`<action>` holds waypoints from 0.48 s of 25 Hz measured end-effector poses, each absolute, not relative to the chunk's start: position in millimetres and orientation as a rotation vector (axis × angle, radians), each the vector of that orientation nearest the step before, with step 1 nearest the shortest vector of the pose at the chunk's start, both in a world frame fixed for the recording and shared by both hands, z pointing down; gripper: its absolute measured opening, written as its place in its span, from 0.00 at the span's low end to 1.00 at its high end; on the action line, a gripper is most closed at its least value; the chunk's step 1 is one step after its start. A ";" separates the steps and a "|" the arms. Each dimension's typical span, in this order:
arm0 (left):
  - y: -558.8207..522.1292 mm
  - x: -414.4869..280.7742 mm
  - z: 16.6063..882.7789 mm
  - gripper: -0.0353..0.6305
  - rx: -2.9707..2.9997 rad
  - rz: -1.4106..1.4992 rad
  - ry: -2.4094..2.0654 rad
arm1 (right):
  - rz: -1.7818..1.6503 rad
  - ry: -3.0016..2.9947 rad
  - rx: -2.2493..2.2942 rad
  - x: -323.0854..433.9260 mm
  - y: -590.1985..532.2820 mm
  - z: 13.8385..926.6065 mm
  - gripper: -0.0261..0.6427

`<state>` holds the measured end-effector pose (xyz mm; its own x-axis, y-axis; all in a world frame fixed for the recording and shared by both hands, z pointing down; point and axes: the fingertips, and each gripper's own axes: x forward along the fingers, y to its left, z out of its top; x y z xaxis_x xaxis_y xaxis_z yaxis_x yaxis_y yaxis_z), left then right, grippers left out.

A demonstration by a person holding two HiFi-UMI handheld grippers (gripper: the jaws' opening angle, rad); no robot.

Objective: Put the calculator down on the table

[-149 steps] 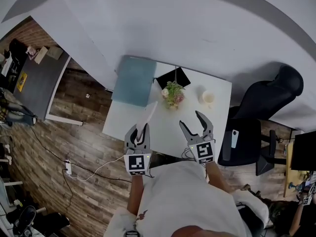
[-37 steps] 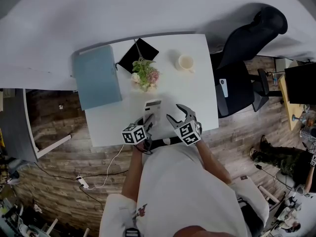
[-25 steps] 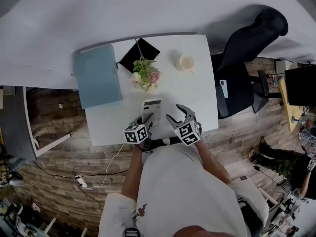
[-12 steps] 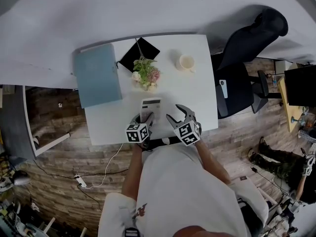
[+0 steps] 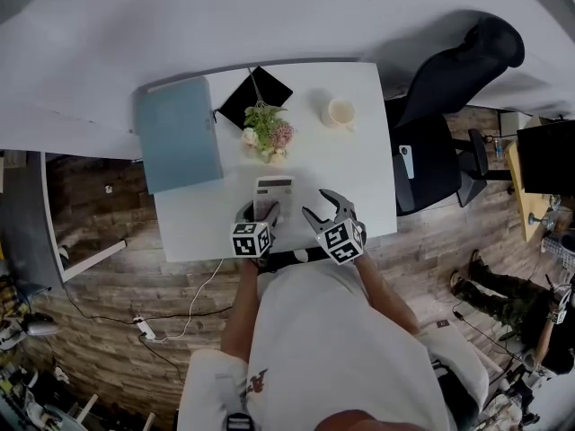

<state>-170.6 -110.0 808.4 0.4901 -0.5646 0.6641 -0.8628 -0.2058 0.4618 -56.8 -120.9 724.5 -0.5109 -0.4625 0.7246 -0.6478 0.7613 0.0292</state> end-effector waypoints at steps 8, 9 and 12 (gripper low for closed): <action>-109.9 -179.8 812.0 0.50 1.893 0.472 -1.221 | 0.298 -2.198 0.828 -63.1 -117.2 721.2 0.42; -110.0 -180.2 812.4 0.50 1.894 0.476 -1.221 | 0.296 -2.197 0.831 -64.2 -117.1 720.7 0.42; -111.4 -181.5 814.3 0.51 1.898 0.503 -1.222 | 0.288 -2.191 0.846 -66.8 -117.3 719.6 0.42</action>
<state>-181.5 -111.4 814.3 0.4526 -0.5665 0.6886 -0.8871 -0.2082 0.4119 -66.8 -117.3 719.6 -0.4954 -0.4823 0.7225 -0.6527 0.7555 0.0569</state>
